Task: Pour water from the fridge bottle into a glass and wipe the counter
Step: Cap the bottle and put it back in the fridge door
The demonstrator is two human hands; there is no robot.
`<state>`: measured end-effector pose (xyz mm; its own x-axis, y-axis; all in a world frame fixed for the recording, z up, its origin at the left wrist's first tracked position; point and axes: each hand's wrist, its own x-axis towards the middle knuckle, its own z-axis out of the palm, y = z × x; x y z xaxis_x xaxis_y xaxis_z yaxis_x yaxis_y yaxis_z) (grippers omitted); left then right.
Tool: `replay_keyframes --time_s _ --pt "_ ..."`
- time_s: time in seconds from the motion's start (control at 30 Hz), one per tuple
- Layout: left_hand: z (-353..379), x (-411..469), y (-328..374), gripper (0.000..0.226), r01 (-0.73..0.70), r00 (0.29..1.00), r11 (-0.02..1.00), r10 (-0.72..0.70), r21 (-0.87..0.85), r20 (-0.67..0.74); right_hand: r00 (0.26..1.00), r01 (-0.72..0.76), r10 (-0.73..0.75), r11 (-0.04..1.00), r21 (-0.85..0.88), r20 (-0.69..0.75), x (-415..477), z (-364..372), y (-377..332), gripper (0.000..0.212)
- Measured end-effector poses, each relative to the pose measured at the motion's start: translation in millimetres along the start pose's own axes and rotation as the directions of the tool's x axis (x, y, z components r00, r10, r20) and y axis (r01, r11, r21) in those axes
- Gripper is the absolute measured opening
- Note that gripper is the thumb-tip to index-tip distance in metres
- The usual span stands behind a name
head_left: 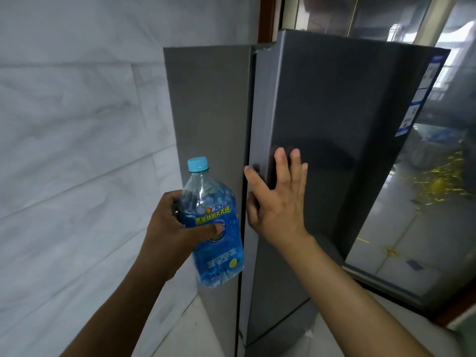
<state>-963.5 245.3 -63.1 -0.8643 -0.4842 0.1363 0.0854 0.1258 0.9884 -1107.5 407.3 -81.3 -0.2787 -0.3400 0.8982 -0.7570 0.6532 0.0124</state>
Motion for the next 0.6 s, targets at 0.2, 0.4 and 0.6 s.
replay_keyframes --time_s 0.2,0.4,0.6 --pt "4 -5 7 0.077 -0.007 1.000 1.000 0.007 0.023 0.022 0.990 -0.103 0.101 0.994 0.019 0.095 -2 -14 -4 0.035" --pt "-2 -15 7 0.089 -0.018 0.998 1.000 0.017 0.015 0.064 0.999 -0.038 0.037 0.997 0.069 0.023 -34 -55 13 0.041" --pt "23 -16 1 0.076 -0.067 0.974 0.998 0.067 -0.006 0.218 0.988 -0.139 0.142 0.989 0.055 -0.055 -104 -167 61 0.033"
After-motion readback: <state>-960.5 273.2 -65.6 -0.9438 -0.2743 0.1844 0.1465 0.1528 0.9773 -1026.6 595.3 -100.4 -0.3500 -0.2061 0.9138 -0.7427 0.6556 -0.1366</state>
